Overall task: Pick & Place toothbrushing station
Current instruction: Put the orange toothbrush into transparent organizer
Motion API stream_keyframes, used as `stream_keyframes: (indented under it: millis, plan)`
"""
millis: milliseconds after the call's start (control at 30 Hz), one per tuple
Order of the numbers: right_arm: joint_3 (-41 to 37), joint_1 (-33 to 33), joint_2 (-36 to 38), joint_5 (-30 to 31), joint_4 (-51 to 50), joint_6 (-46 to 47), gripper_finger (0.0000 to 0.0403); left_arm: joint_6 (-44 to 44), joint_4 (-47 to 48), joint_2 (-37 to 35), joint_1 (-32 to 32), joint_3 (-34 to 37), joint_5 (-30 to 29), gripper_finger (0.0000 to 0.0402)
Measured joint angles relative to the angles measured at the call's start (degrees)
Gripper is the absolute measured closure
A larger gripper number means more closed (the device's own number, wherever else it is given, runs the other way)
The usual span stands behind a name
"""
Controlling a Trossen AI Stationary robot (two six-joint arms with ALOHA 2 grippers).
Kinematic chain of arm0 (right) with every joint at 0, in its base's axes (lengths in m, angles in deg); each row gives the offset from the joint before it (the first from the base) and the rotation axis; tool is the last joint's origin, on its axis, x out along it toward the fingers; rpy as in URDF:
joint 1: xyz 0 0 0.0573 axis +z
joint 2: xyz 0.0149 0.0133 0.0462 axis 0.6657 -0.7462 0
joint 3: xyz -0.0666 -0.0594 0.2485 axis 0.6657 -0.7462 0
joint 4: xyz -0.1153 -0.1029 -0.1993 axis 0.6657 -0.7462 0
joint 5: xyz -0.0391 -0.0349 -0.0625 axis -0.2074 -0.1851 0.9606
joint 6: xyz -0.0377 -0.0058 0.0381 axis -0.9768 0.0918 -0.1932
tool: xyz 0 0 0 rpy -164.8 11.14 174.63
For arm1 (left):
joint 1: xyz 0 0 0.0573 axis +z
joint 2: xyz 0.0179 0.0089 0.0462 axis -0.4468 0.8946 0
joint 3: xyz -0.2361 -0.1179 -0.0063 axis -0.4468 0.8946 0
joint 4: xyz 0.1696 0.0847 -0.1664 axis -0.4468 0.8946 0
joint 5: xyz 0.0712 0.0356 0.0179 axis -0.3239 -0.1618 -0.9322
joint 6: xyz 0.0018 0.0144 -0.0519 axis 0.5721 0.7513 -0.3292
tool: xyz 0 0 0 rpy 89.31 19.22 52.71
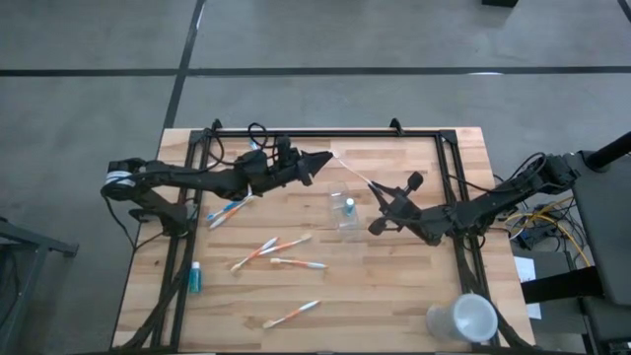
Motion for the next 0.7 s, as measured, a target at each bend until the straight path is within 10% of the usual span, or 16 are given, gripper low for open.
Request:
stream_keyframes:
  millis: [700]
  plan:
    - [0.0,0.0,-0.3,-5.0,0.1,-0.3,0.0381,-0.8,2.1,0.0,0.0,0.0,-0.2,0.0321]
